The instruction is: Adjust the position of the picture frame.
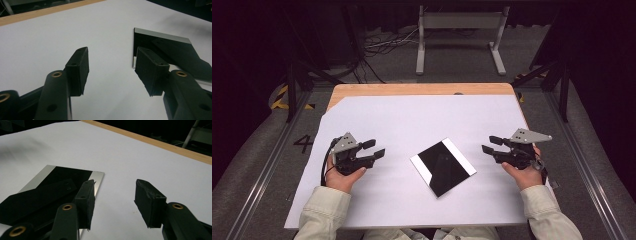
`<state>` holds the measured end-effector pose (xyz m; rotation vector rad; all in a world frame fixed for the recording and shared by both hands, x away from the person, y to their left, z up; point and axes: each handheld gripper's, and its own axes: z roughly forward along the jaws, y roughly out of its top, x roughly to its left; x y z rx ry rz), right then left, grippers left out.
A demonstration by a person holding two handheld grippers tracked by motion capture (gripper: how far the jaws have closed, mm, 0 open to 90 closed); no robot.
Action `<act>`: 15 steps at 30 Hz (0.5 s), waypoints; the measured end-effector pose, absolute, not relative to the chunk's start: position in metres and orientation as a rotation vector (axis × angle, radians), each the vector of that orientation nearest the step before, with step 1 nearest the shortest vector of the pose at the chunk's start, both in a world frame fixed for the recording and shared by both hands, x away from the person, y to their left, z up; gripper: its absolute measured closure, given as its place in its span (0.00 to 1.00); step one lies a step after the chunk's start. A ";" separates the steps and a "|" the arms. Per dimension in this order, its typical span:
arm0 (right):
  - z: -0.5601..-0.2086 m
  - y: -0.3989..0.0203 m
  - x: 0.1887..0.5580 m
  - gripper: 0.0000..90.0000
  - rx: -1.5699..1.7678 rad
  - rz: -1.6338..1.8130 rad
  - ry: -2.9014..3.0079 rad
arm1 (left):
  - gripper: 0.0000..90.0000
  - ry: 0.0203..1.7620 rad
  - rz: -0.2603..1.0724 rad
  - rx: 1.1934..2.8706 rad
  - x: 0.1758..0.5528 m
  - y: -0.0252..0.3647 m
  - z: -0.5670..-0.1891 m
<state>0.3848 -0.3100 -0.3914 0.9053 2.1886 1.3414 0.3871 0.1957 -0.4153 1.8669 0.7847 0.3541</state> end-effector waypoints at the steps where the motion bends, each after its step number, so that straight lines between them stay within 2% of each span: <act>1: -0.391 -0.310 0.385 0.57 0.911 1.343 2.187 | 0.51 0.783 0.353 1.870 0.387 0.195 -0.415; 10: -0.385 -0.308 0.382 0.57 0.900 1.308 2.196 | 0.51 0.756 0.336 1.912 0.385 0.189 -0.411; 15: -0.384 -0.303 0.382 0.60 0.895 1.288 2.250 | 0.51 0.754 0.331 1.921 0.384 0.187 -0.410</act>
